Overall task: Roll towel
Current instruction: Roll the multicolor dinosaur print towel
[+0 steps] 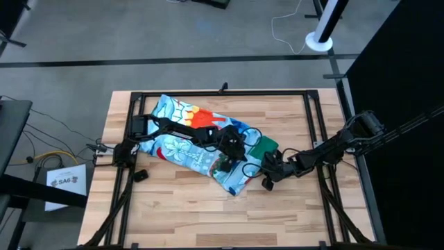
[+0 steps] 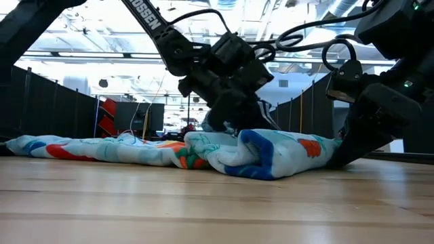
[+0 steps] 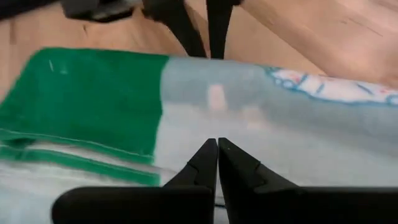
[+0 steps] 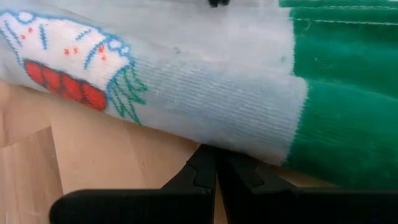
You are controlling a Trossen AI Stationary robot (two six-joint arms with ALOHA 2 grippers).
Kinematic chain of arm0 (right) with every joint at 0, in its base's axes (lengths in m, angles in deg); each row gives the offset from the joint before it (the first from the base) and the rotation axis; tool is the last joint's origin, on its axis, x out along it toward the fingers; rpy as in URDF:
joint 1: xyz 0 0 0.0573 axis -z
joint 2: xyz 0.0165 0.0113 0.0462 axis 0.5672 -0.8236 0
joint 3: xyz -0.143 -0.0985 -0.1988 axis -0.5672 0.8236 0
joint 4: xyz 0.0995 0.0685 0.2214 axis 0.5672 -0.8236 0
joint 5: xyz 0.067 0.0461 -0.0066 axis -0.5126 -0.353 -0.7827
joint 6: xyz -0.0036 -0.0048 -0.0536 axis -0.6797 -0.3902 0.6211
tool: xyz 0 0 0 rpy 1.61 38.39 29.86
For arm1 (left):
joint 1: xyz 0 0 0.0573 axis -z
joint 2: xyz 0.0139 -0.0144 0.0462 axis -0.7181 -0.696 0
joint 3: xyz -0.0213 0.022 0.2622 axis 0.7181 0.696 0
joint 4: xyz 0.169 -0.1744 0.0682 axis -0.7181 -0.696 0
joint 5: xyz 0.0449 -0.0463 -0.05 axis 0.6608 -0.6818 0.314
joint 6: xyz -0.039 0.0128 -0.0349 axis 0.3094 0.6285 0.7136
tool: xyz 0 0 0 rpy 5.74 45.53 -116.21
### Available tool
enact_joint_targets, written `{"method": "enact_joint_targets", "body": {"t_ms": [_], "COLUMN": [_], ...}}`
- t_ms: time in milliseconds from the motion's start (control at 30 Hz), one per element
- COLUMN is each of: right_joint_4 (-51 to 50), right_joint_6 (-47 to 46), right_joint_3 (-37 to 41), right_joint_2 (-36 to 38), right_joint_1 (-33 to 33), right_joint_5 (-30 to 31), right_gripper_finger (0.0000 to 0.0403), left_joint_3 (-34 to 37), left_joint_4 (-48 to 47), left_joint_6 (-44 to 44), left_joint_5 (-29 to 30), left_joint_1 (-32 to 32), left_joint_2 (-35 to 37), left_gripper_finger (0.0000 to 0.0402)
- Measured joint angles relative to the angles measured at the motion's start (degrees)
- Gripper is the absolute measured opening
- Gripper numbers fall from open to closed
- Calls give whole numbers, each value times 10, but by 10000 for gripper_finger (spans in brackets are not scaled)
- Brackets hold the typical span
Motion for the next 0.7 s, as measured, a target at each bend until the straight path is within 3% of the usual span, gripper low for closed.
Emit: {"method": "enact_joint_targets", "body": {"t_ms": [400,700], "right_joint_4": [-10,-208], "right_joint_6": [2,0], "right_joint_3": [-9,-100], "right_joint_2": [1,42], "right_joint_1": [0,7], "right_joint_5": [-16,-16], "right_gripper_finger": [0,0], "left_joint_3": [-13,-12], "left_joint_4": [19,-6], "left_joint_6": [-5,10], "left_joint_5": [-26,-15], "left_joint_1": [-15,-15], "left_joint_2": [-60,-61], "left_gripper_finger": [0,0]}}
